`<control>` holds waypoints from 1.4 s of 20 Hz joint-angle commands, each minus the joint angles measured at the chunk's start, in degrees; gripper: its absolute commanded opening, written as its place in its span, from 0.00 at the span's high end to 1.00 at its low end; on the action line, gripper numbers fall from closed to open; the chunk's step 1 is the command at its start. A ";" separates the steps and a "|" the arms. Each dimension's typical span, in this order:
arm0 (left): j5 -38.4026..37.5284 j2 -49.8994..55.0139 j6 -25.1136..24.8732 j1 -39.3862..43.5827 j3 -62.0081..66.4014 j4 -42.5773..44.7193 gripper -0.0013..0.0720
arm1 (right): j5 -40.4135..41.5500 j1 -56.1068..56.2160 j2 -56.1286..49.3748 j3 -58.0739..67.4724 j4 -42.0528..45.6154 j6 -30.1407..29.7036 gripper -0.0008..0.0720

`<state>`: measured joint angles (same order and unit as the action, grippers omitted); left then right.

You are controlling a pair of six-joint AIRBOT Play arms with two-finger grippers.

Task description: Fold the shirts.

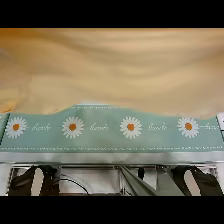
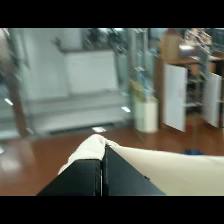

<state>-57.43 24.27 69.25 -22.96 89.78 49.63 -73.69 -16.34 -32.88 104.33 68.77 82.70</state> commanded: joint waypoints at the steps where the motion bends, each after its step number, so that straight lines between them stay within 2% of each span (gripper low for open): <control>1: 5.95 -5.88 8.61 11.43 1.68 23.41 0.96 | -2.58 0.02 4.04 0.46 5.99 4.17 0.96; 3: 2.12 -5.22 10.97 19.65 1.64 31.06 0.96 | -6.47 0.02 4.17 0.35 3.61 4.13 0.96; 6: -9.86 -0.94 15.76 26.77 0.20 40.46 0.96 | -10.51 0.02 4.17 -3.67 2.75 4.20 0.96; 10: -12.63 6.73 16.24 28.17 -7.21 38.86 0.96 | -11.17 0.02 4.17 -19.06 -9.35 2.47 0.96; 12: -10.60 11.74 17.07 28.11 -11.80 39.23 0.96 | -7.54 0.02 3.89 -29.49 -12.74 0.52 0.96; 14: -5.75 17.75 20.11 28.15 -16.57 38.86 0.96 | -2.49 0.02 1.62 -38.53 -12.96 -1.27 0.96; 17: 2.12 28.02 20.63 28.35 -20.46 34.21 0.96 | 3.30 0.04 -8.24 -45.24 -14.21 -5.88 0.96; 19: 7.48 35.85 20.74 28.33 -20.44 30.84 0.96 | 7.76 0.02 -18.12 -45.05 -17.25 -9.31 0.96; 23: 19.85 49.90 24.55 28.33 -20.41 25.66 0.96 | 14.64 0.96 -39.17 -41.22 -24.96 -14.93 0.96; 26: 25.03 58.05 24.57 27.93 -20.00 21.53 0.96 | 15.45 2.29 -53.09 -32.59 -24.96 -13.88 0.96; 28: 24.20 62.45 24.55 26.99 -18.38 18.58 0.96 | 14.93 2.58 -59.60 -26.16 -24.87 -11.89 0.96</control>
<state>-36.64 79.66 93.27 4.80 70.26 73.21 -59.94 -14.39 -81.67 71.09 45.28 69.95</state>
